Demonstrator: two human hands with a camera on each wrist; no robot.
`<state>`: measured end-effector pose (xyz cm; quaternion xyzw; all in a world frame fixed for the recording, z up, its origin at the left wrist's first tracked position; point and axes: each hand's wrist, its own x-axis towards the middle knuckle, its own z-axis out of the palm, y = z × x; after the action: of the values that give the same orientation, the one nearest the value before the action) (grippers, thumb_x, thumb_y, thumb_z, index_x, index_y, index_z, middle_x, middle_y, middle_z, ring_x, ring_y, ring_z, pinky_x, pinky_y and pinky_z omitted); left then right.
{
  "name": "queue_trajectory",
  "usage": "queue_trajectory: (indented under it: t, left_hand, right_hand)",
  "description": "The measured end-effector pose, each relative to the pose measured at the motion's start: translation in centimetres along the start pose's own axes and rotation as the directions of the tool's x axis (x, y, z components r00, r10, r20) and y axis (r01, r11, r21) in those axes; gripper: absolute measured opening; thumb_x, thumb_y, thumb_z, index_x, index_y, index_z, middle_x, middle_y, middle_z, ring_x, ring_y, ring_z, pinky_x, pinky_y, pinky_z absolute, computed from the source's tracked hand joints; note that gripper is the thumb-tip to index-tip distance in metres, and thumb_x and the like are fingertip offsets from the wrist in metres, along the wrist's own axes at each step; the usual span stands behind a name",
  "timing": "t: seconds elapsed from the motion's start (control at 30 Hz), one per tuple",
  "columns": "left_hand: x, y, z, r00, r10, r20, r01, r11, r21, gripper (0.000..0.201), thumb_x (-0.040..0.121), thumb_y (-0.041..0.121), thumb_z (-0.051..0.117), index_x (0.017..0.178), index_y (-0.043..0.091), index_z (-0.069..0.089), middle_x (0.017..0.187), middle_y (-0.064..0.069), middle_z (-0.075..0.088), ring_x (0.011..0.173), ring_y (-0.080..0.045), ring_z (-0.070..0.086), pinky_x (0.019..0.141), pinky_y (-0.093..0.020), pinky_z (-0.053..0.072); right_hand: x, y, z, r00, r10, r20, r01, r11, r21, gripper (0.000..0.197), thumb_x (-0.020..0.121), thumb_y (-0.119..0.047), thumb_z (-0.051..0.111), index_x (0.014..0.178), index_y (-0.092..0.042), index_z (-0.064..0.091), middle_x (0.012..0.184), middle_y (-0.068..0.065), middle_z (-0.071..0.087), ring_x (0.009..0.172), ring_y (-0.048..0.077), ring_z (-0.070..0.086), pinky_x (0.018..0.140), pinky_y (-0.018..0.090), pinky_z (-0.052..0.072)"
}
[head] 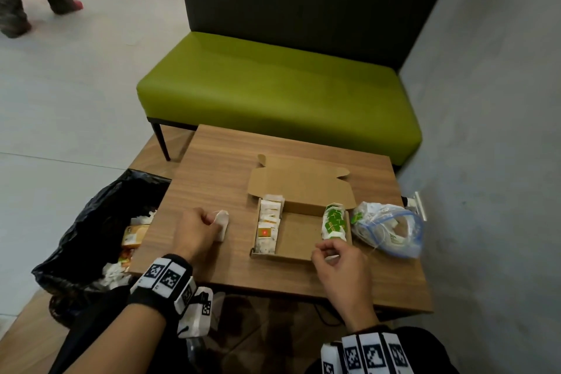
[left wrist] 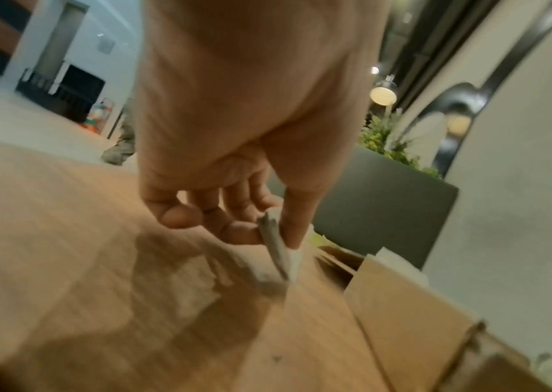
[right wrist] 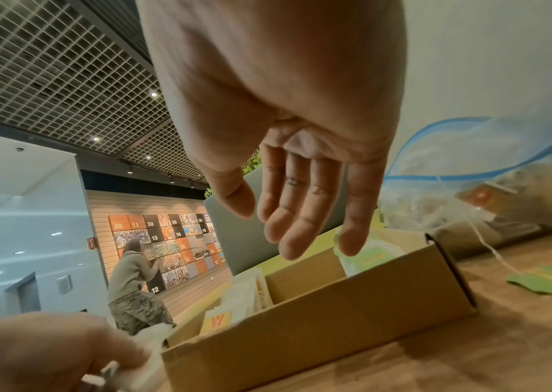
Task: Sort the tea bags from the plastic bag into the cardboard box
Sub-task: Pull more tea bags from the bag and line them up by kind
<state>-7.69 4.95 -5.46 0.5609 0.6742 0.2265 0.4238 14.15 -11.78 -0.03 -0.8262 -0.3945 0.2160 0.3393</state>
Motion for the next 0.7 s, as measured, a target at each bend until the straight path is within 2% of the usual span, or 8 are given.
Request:
queue_trajectory:
  t: [0.1, 0.2, 0.3, 0.43, 0.5, 0.57, 0.63, 0.7]
  left_hand:
    - [-1.0, 0.8, -0.5, 0.994, 0.051, 0.099, -0.023, 0.964, -0.265, 0.013, 0.085, 0.008, 0.074, 0.088, 0.012, 0.062, 0.083, -0.009, 0.068, 0.079, -0.027, 0.068, 0.061, -0.031, 0.051]
    - [-3.4, 2.9, -0.4, 0.948, 0.197, 0.249, -0.062, 0.884, -0.463, 0.021, 0.084, 0.004, 0.073, 0.103, 0.009, 0.066, 0.092, -0.011, 0.074, 0.088, -0.023, 0.072, 0.075, -0.030, 0.055]
    - [-6.2, 5.2, 0.7, 0.885, 0.316, 0.342, -0.077, 0.822, -0.564, 0.023, 0.080, 0.004, 0.073, 0.102, 0.001, 0.066, 0.095, -0.016, 0.074, 0.086, -0.022, 0.072, 0.076, -0.028, 0.057]
    - [-8.7, 7.1, 2.4, 0.831, 0.399, 0.388, -0.110, 0.801, -0.589, 0.020, 0.074, 0.009, 0.078, 0.092, 0.003, 0.068, 0.088, -0.015, 0.073, 0.078, -0.018, 0.068, 0.069, -0.024, 0.055]
    - [-8.9, 7.3, 2.8, 0.837, 0.416, 0.355, -0.194, 0.832, -0.519, 0.019, 0.079, 0.008, 0.079, 0.094, 0.012, 0.069, 0.090, -0.005, 0.073, 0.079, -0.011, 0.065, 0.067, -0.022, 0.052]
    - [-8.6, 7.1, 2.9, 0.824, 0.451, 0.344, -0.271, 0.846, -0.459, 0.025, 0.080, 0.015, 0.080, 0.101, 0.023, 0.069, 0.094, 0.008, 0.071, 0.083, -0.007, 0.063, 0.069, -0.027, 0.051]
    - [-8.4, 7.1, 3.1, 0.779, 0.493, 0.388, -0.330, 0.848, -0.414, 0.023, 0.082, 0.018, 0.078, 0.102, 0.026, 0.071, 0.094, 0.008, 0.071, 0.086, -0.010, 0.065, 0.074, -0.035, 0.051]
    - [-8.6, 7.6, 3.4, 0.753, 0.507, 0.420, -0.361, 0.851, -0.381, 0.010, 0.086, 0.013, 0.074, 0.093, 0.020, 0.074, 0.084, 0.001, 0.072, 0.080, -0.013, 0.065, 0.074, -0.034, 0.052]
  right_hand:
    - [-0.3, -0.7, 0.7, 0.998, -0.045, 0.051, 0.040, 0.994, 0.097, 0.007, 0.089, -0.026, 0.070, 0.095, -0.028, 0.071, 0.082, -0.013, 0.069, 0.073, 0.003, 0.065, 0.067, 0.024, 0.057]
    - [-0.7, -1.5, 1.5, 0.988, -0.107, 0.116, 0.072, 0.959, 0.275, 0.015, 0.088, -0.029, 0.072, 0.103, -0.031, 0.068, 0.087, -0.007, 0.071, 0.077, 0.007, 0.068, 0.072, 0.033, 0.061]
    - [-1.0, -2.3, 1.9, 0.969, -0.159, 0.188, 0.055, 0.885, 0.462, 0.022, 0.088, -0.027, 0.073, 0.108, -0.031, 0.066, 0.090, 0.000, 0.074, 0.079, 0.014, 0.072, 0.072, 0.034, 0.061]
    - [-1.1, -2.0, 1.5, 0.968, -0.196, 0.154, 0.089, 0.849, 0.521, 0.014, 0.092, -0.016, 0.068, 0.101, -0.027, 0.070, 0.091, -0.003, 0.076, 0.075, 0.018, 0.072, 0.068, 0.032, 0.060]
    - [-1.2, -1.4, 1.1, 0.973, -0.188, 0.132, 0.091, 0.842, 0.531, 0.013, 0.093, -0.014, 0.067, 0.099, -0.025, 0.071, 0.090, -0.002, 0.075, 0.074, 0.017, 0.071, 0.066, 0.030, 0.059]
    - [-1.3, -0.7, 0.9, 0.976, -0.184, 0.117, 0.091, 0.834, 0.545, 0.012, 0.093, -0.016, 0.067, 0.100, -0.024, 0.072, 0.089, 0.000, 0.075, 0.075, 0.017, 0.071, 0.067, 0.030, 0.058]
    - [-1.3, -0.2, 0.7, 0.974, -0.183, 0.132, 0.082, 0.833, 0.547, 0.013, 0.093, -0.015, 0.067, 0.102, -0.022, 0.073, 0.090, 0.000, 0.075, 0.074, 0.018, 0.071, 0.067, 0.029, 0.058]
    - [-1.1, 0.2, 0.6, 0.975, -0.168, 0.148, 0.062, 0.837, 0.544, 0.013, 0.093, -0.015, 0.067, 0.103, -0.021, 0.073, 0.091, 0.001, 0.075, 0.072, 0.019, 0.071, 0.066, 0.029, 0.057]
